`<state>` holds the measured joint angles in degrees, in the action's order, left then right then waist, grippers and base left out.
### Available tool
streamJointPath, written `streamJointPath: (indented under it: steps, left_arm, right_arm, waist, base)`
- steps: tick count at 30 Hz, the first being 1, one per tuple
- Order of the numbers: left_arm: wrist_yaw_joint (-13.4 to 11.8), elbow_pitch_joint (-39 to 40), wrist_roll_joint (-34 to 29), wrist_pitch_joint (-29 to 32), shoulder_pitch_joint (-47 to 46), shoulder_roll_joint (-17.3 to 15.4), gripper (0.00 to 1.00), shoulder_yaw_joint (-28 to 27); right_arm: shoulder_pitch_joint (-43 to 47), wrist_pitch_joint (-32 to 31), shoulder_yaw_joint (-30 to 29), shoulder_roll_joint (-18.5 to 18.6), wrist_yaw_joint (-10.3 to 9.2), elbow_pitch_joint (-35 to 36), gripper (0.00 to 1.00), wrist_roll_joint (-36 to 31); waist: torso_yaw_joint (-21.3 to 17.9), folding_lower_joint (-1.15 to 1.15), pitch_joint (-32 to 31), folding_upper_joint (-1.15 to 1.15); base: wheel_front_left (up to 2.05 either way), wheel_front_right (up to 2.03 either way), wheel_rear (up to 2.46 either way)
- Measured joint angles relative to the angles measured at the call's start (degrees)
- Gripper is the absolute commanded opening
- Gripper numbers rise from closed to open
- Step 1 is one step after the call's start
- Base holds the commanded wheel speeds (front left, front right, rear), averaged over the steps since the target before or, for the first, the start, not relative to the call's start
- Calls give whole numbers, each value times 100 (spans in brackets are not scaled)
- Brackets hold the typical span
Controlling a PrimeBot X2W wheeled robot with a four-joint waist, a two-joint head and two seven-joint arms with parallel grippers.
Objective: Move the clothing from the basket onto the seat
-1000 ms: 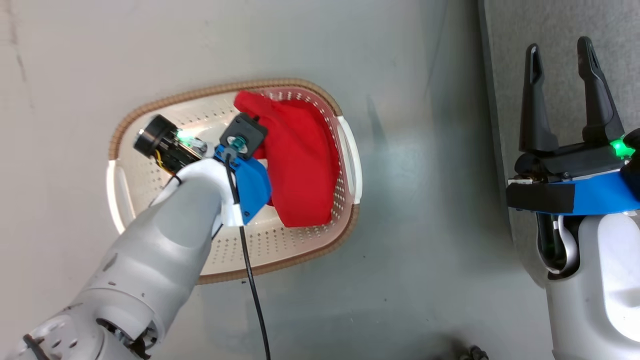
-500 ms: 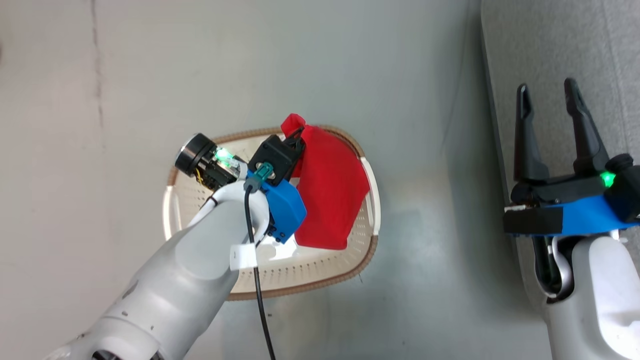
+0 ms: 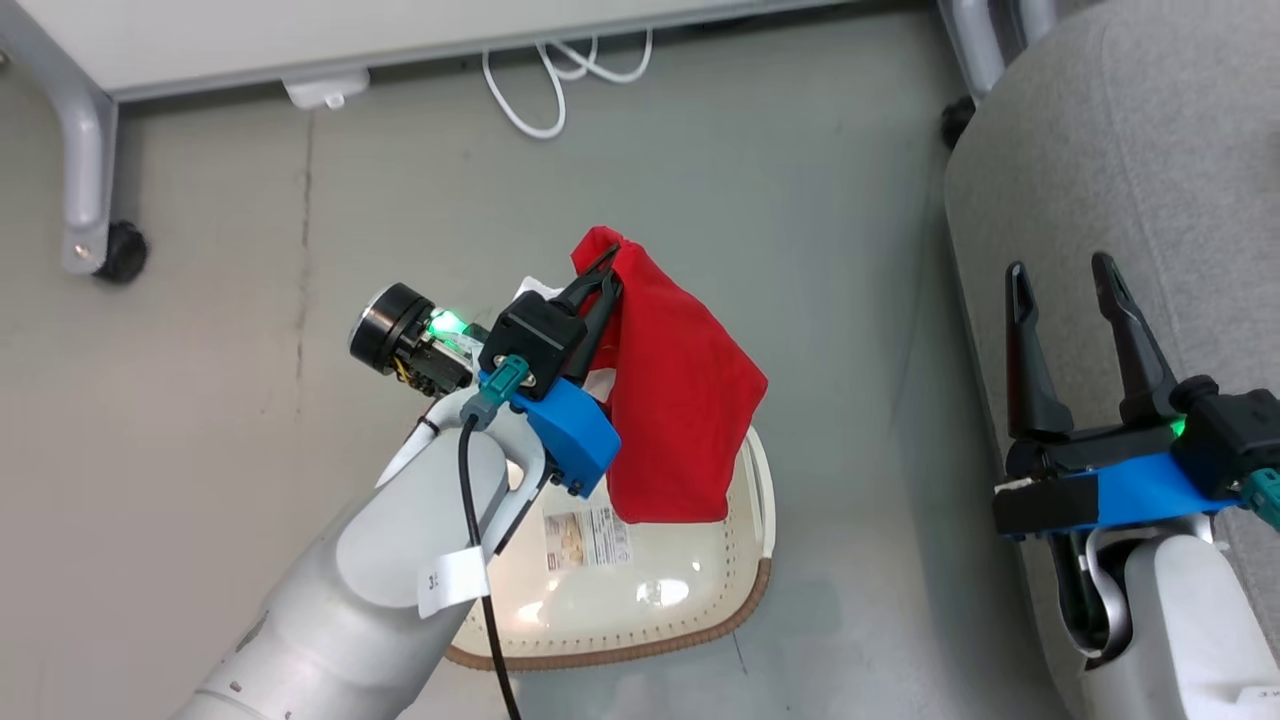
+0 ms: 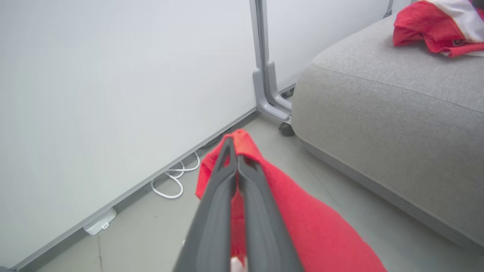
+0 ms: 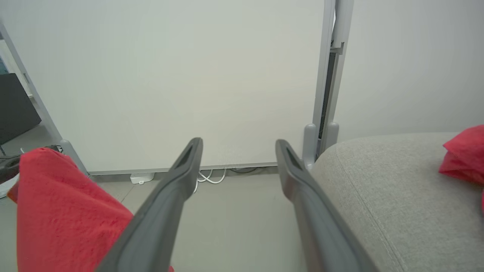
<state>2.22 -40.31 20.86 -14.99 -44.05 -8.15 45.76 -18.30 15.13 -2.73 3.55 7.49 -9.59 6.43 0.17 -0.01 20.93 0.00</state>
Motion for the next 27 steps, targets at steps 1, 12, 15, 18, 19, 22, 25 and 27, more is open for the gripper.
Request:
streamJointPath:
  steps: [1, 12, 15, 18, 19, 22, 25, 27]
  left_arm:
    - [1, 70, -53, 0, 30, 1, 0, -60]
    - [135, 642, -382, 0, 71, 85, 0, -490]
    - [178, 732, -435, 0, 42, 119, 0, -546]
    - [221, 816, -486, 0, 13, 142, 0, -569]
    - [232, 843, -492, 1, 10, 151, 0, -573]
    - [244, 911, -530, 0, 8, 177, 0, -572]
    - [283, 923, -533, 0, -6, 179, 0, -572]
    - [286, 924, -541, 0, -7, 179, 0, -570]
  right_arm:
    - [27, 0, 0, -1, 0, -10, 100, 8]
    - [392, 0, 1, -29, 0, -137, 100, 70]
    - [472, 0, 4, -38, 0, -175, 100, 81]
    - [535, 0, 0, -45, 0, -200, 100, 129]
    - [570, 0, 0, -48, 0, -208, 100, 132]
    - [639, 0, -18, -54, 0, -218, 100, 158]
    - [713, 0, -32, -56, 0, -221, 100, 182]
    - [719, 0, -31, -57, 0, -221, 100, 232]
  waist:
    - [8, 0, -88, 0]
    - [12, 0, -886, 0]
    - [-7, 0, -1053, 0]
    - [-27, 0, -1205, 0]
    - [-33, 0, -1250, 0]
    - [-44, 0, -1368, 0]
    - [-49, 1, -1440, 0]
    - [-48, 1, -1464, 0]
  base:
    - [0, 0, 0]
    - [0, 0, 0]
    - [0, 0, 0]
    - [0, 0, 0]
    - [0, 0, 0]
    - [0, 0, 0]
    - [0, 0, 0]
    - [0, 0, 0]
